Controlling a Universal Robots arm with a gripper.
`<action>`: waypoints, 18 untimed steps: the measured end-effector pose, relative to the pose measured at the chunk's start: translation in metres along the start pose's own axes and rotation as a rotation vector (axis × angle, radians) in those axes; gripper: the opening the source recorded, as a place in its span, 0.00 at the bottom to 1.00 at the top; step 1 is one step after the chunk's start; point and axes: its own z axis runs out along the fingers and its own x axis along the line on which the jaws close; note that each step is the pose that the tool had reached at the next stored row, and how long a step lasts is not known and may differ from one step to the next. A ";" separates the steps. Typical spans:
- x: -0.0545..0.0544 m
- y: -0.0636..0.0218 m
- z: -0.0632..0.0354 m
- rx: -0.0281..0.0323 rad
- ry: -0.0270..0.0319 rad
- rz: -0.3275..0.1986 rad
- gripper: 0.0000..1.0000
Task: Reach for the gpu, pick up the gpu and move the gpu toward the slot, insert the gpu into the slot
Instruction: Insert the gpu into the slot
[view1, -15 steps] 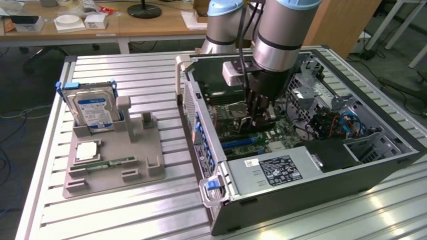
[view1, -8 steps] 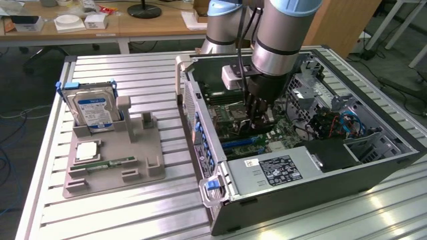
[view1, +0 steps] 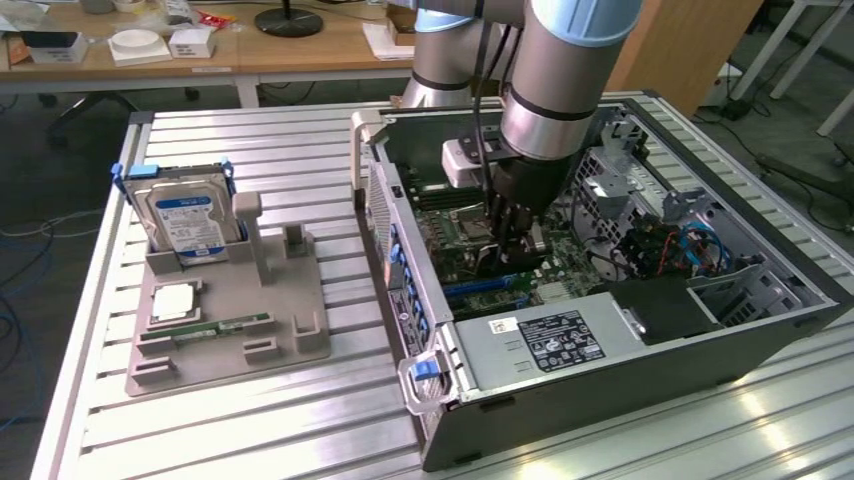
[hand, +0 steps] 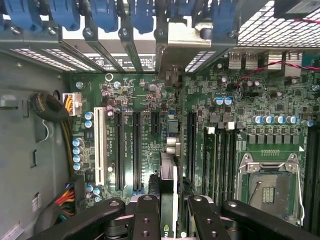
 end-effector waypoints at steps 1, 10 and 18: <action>0.000 0.0000 0.0009 -0.0004 0.0005 0.000 0.26; 0.000 0.0012 0.0033 -0.0011 0.0006 0.000 0.26; 0.000 0.0032 0.0071 -0.0017 0.0009 0.000 0.26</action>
